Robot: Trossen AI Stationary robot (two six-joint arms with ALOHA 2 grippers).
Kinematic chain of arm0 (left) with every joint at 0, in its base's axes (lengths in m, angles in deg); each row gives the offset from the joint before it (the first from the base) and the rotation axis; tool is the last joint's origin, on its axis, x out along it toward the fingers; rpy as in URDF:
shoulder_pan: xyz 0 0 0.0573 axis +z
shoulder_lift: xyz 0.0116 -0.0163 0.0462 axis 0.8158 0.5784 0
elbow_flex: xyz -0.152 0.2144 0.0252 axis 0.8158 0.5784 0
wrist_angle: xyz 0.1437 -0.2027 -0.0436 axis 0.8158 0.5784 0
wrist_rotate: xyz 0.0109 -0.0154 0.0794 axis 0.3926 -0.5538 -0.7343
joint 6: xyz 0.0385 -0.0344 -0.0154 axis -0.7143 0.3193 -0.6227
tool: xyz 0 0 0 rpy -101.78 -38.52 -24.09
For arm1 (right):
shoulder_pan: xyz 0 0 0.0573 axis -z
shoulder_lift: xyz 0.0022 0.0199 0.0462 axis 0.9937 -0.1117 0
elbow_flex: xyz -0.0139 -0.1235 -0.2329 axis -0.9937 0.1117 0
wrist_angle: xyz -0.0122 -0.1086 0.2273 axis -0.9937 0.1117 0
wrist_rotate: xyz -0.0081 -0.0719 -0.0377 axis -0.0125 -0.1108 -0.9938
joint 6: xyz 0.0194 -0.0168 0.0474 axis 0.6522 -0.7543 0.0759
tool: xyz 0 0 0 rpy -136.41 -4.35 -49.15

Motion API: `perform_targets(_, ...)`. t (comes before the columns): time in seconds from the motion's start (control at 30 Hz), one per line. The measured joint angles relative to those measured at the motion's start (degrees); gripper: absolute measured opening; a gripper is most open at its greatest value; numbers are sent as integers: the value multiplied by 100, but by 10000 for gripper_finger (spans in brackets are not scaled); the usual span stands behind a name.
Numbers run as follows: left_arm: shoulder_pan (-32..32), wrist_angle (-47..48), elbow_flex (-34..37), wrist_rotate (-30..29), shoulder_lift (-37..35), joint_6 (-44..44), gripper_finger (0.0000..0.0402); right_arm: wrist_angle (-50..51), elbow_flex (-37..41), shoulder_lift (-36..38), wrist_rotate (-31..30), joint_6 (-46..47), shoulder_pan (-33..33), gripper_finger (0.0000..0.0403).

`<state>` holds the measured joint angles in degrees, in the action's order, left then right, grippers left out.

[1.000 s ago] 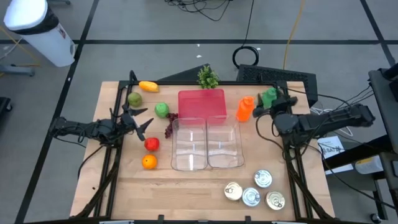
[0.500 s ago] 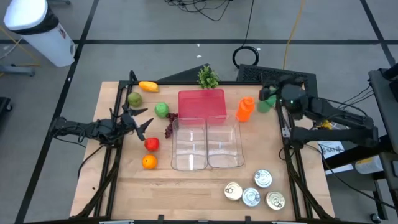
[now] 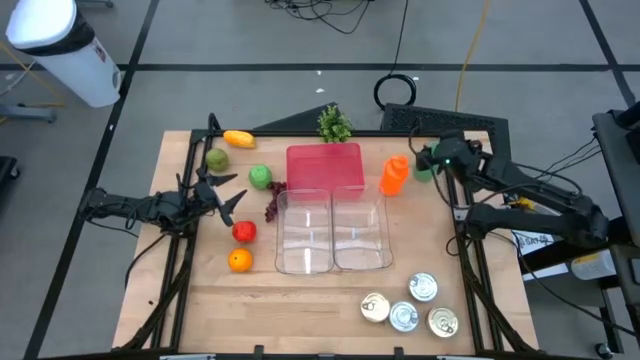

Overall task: Pick & Place Food Item
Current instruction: Put the green water bottle into the pink bin

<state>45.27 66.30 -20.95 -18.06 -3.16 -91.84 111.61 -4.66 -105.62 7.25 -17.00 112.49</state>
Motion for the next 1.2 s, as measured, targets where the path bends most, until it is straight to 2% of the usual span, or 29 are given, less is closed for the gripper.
perform_targets(0.3, -1, -1, 0, 0, 0, 0, 273, -381, 587, -6, -202, 293, 0, 345)
perform_targets(0.5, -1, 0, 0, 0, 0, 0, 273, -1015, 950, 7, -289, 221, 0, 345)
perform_targets(0.7, 1, -2, 0, 0, 0, 0, 273, -1228, 1058, -1, -176, 235, 1, 345)
perform_targets(0.83, 0, -2, 0, 0, 0, 0, 273, -1375, 1119, -55, 206, 112, -14, 345)
perform_targets(1.2, 1, 2, 0, -2, 2, 0, 273, -1568, 1084, -25, -11, -216, -11, 345)
